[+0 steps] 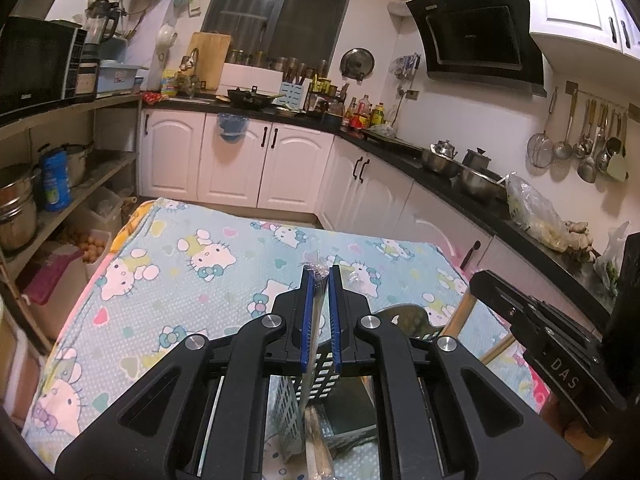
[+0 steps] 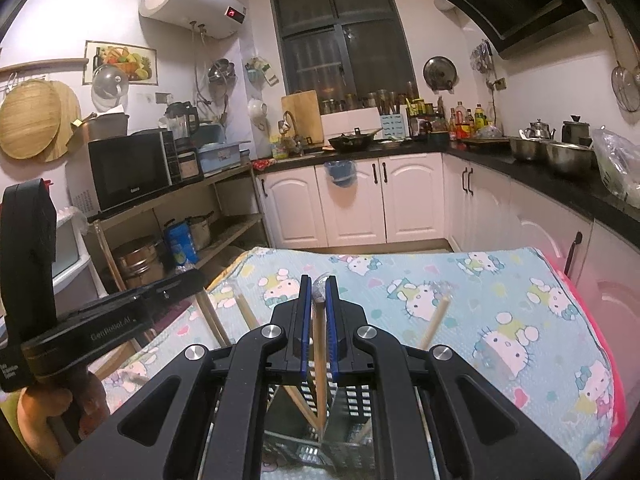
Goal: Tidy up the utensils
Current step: 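Lower both chopsticks into the caddy and open both tools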
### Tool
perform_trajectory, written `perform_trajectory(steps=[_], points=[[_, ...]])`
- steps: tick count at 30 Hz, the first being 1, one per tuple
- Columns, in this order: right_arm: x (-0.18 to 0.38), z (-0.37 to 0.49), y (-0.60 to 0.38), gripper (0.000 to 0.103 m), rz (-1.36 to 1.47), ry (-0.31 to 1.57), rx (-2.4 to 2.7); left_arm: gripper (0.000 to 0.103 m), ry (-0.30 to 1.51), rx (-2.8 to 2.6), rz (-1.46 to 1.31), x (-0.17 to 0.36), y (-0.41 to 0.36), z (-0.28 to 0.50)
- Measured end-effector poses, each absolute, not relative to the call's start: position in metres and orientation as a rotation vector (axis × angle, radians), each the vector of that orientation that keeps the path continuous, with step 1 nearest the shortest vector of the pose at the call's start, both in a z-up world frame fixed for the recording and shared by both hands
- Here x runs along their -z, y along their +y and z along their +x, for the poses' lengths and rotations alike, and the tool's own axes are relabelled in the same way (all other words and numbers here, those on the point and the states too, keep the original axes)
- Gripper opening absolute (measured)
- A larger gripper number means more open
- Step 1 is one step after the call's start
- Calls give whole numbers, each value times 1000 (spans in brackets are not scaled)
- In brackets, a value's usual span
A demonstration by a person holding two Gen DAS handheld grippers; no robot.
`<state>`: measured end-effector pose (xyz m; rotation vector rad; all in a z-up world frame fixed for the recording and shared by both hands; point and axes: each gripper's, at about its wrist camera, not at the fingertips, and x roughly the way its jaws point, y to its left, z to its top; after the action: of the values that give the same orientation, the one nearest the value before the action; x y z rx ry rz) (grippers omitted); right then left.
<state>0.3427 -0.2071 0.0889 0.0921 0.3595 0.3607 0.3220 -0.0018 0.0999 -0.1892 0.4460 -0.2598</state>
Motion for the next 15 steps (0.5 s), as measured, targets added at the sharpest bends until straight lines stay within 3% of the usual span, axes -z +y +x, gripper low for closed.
perform_trajectory(steps=[13,15], points=[[-83,331,-216,8,85,393,-352,3,469,253,-204,-96,2,317],[-84,330,-217,12,85,397,-350,3,469,251,-202,-96,2,317]])
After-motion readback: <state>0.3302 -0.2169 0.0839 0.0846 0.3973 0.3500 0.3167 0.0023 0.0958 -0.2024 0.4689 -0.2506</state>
